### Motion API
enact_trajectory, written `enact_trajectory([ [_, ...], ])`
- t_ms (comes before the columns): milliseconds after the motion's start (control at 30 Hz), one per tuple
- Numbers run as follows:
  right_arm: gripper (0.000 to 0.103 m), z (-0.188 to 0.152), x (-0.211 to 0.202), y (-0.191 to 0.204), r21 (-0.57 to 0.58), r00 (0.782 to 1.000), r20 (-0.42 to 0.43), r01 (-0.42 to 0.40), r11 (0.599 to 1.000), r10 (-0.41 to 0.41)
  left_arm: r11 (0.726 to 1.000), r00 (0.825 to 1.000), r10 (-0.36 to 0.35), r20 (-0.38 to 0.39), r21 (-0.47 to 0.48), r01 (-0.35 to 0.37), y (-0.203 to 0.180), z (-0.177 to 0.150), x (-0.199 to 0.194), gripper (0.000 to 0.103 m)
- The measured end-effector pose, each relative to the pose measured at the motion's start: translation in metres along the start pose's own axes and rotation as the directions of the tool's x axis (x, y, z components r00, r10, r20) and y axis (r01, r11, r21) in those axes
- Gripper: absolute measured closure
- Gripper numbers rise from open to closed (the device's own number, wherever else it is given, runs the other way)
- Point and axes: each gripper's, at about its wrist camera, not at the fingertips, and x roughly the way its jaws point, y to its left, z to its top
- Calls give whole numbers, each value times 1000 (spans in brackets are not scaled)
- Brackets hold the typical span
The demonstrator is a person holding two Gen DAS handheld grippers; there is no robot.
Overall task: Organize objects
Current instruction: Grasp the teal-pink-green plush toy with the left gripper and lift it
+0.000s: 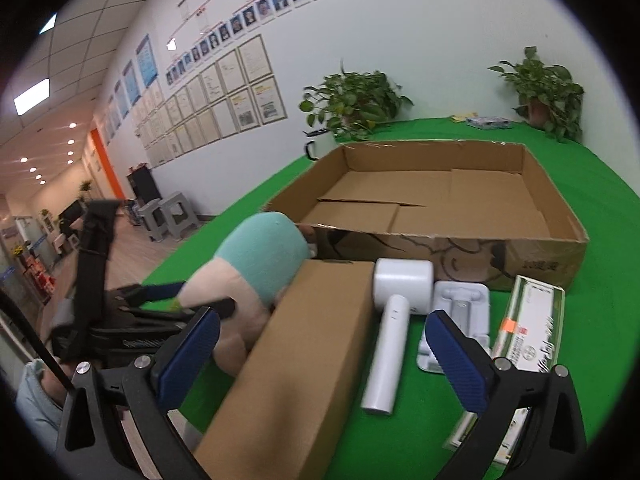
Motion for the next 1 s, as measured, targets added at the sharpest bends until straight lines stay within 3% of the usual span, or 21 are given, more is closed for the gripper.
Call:
enact_trajectory([
  [67,1,4,4,1,5,999,-6,-34,999,34,998,999,-49,0,-37,49,6,-3,2,22],
  [233,1,12,22,5,34,992,-57,-109,993,111,996,998,-69,12,-61,70,10,-9,-6,34],
  [367,1,31,44,22,12,974,-113,-198,980,198,999,999,-11,34,-44,12,16,-14,-26,37],
  [500,1,51,72,42,33,930,-179,-321,947,321,998,997,62,53,-13,-61,23,-24,-47,38],
  [700,1,48,121,66,117,853,-293,-415,902,431,996,996,69,53,-55,-67,26,-48,-51,37],
  [867,1,38,134,71,145,825,-381,-393,908,418,995,992,97,81,-28,-95,17,-55,-55,37],
  [1000,0,41,141,69,158,829,-415,-341,927,376,995,991,97,87,-29,-95,16,-55,-55,37],
])
